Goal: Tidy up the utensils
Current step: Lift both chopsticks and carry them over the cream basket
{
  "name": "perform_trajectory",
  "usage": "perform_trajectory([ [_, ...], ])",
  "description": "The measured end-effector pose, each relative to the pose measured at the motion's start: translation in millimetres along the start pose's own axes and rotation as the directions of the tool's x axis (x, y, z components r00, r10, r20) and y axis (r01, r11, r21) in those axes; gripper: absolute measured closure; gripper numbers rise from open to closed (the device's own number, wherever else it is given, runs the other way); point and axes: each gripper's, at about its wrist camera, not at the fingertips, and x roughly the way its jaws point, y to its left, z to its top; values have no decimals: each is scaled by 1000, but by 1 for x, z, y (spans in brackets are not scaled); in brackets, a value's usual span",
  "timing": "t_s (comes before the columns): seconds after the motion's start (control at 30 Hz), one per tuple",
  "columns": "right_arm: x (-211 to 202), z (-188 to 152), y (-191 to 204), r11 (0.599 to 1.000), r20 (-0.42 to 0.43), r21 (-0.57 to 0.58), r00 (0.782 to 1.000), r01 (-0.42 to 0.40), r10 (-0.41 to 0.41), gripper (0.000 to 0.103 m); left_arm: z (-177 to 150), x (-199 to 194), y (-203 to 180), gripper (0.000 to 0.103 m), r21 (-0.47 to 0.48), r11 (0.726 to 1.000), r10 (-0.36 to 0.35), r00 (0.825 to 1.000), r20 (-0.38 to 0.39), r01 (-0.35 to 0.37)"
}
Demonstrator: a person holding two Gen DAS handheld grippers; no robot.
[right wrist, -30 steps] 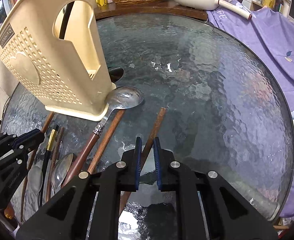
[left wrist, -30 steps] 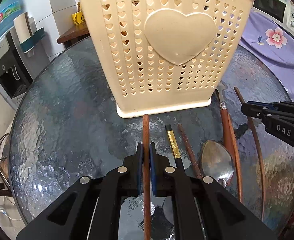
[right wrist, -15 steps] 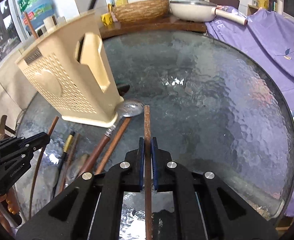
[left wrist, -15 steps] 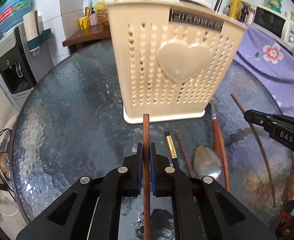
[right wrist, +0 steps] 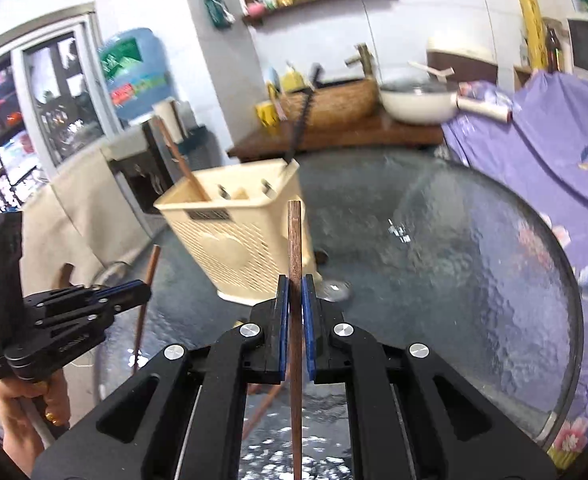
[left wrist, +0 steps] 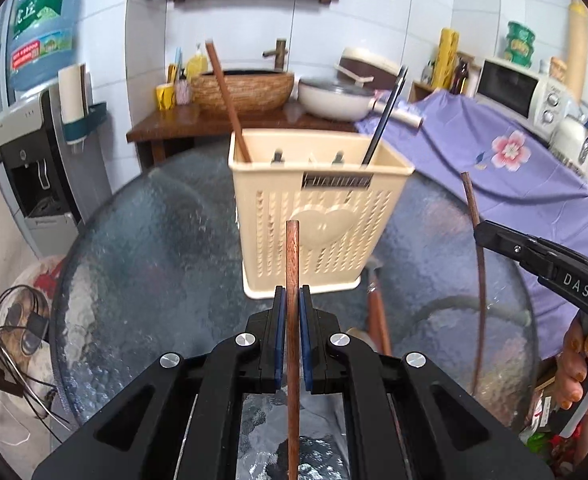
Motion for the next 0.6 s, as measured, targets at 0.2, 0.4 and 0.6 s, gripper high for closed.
perform_trajectory([
  [0.2,-32,11,17,999,66,-31,997,-38,40,96,7,-23,-5,96,-4,999,-37,998,46,37],
  [0.4,-52,18,25,997,105,-50,993,-55,60,96,12,-38,-6,96,2,998,-60,996,73,60],
  [0.6,-57,25,30,996,120,-65,991,-55,62,96,16,-44,-8,96,2,998,-67,994,91,67],
])
